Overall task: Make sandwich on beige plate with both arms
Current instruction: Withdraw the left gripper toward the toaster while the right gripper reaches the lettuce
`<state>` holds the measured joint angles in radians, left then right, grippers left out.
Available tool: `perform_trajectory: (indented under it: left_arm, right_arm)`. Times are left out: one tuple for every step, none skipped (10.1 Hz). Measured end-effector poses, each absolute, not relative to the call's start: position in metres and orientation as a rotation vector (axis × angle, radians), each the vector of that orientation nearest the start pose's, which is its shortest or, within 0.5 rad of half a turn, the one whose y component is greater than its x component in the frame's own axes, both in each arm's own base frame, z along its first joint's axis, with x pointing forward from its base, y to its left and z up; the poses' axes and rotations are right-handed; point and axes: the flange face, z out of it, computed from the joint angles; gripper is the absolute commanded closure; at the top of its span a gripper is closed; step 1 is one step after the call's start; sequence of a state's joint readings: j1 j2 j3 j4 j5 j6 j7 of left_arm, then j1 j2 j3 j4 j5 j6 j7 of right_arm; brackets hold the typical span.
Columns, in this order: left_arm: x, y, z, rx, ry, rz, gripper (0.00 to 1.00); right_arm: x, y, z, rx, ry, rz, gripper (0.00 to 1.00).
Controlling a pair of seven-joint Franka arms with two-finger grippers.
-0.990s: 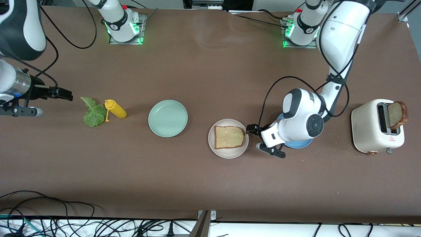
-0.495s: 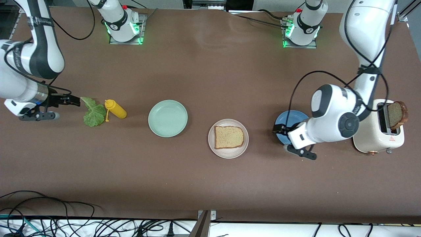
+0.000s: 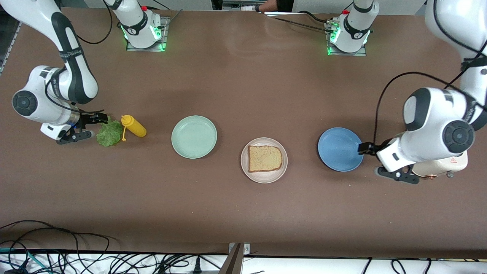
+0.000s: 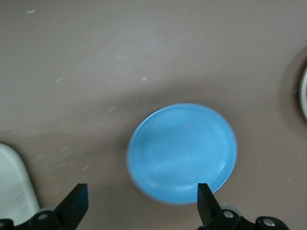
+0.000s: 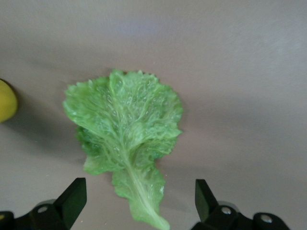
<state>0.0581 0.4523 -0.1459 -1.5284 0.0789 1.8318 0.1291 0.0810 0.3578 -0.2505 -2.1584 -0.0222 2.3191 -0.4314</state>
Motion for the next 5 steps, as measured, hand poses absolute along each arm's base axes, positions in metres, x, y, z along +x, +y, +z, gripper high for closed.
perform_trajectory:
  left_arm:
    - [0.659,-0.036,0.412,-3.076,0.320,0.234,0.00]
    - [0.650,-0.035,0.438,-3.065,0.271,0.235,0.00]
    - [0.639,-0.034,0.462,-3.058,0.226,0.239,0.00]
    - [0.629,-0.032,0.486,-3.052,0.197,0.232,0.00]
    - [0.620,-0.029,0.506,-3.049,0.179,0.217,0.00]
  right_arm:
    - [0.537,-0.094,0.209,-3.131,-0.465,0.353,0.16]
    - [0.535,-0.094,0.200,-3.127,-0.477,0.372,0.42]
    - [0.534,-0.094,0.194,-3.122,-0.487,0.388,0.69]
    - [0.533,-0.093,0.191,-3.119,-0.492,0.398,0.94]
    - [0.532,-0.093,0.189,-3.117,-0.493,0.407,1.00]
